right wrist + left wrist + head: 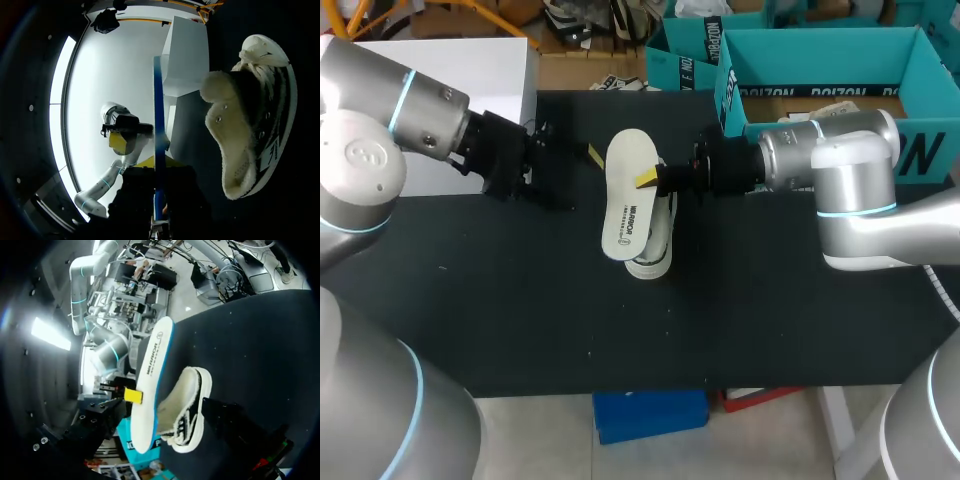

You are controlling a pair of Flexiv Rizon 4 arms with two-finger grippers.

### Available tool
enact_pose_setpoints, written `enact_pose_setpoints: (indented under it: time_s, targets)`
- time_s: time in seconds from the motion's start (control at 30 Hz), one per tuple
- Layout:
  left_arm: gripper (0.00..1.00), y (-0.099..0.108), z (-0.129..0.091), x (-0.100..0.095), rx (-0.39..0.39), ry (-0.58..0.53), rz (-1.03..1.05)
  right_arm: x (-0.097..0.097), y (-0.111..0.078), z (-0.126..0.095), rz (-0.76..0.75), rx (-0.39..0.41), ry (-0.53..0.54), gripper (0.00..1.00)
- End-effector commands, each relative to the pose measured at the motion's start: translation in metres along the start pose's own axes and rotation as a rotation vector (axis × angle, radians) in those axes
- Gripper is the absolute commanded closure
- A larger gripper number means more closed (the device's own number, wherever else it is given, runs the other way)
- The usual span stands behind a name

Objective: Take the shoe out of the shoebox, open the shoe tongue, remove and reinsert the insole, then place the shoe into the shoebox

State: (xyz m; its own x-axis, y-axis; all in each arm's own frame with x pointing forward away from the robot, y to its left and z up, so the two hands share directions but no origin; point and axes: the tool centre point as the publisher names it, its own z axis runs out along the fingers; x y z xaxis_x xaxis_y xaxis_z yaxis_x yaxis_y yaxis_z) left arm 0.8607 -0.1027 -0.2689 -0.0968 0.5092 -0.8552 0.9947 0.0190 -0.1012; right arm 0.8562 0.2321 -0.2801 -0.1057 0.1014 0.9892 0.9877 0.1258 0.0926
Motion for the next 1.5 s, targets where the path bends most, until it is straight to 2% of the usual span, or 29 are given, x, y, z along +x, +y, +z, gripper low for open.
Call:
enact_pose_setpoints:
  time_s: [0.03, 0.57, 0.7, 0.77, 0.8, 0.87, 0.9, 1.13, 1.5]
  targets:
    - [0.00, 0.007, 0.001, -0.002, 0.009, 0.017, -0.004, 0.000, 0.000, 0.001, 0.001, -0.003, -0.002, 1.00]
    - [0.00, 0.007, 0.001, -0.002, 0.009, 0.017, -0.004, 0.000, 0.000, 0.001, 0.001, -0.003, -0.002, 1.00]
    - [0.00, -0.005, 0.003, 0.007, -0.033, -0.069, 0.066, 0.000, 0.000, 0.001, 0.001, -0.003, -0.002, 1.00]
    - [0.00, -0.007, 0.000, 0.012, -0.086, -0.121, 0.072, 0.000, 0.000, 0.001, 0.001, -0.003, -0.002, 1.00]
    - [0.00, -0.008, -0.001, 0.011, -0.081, -0.167, 0.094, 0.000, 0.000, 0.001, 0.001, -0.003, -0.002, 1.00]
    - [0.00, -0.008, -0.002, 0.015, -0.116, -0.185, 0.083, 0.000, 0.000, 0.001, 0.001, -0.003, -0.002, 1.00]
    - [0.00, -0.009, -0.003, 0.015, -0.112, -0.229, 0.091, 0.000, 0.000, 0.001, 0.001, -0.003, -0.002, 1.00]
    - [0.00, -0.014, 0.000, 0.022, -0.145, -0.359, 0.080, 0.000, 0.000, 0.001, 0.001, -0.003, -0.002, 1.00]
    - [0.00, -0.010, 0.006, 0.022, -0.198, -0.458, 0.080, 0.000, 0.000, 0.001, 0.001, -0.003, -0.002, 1.00]
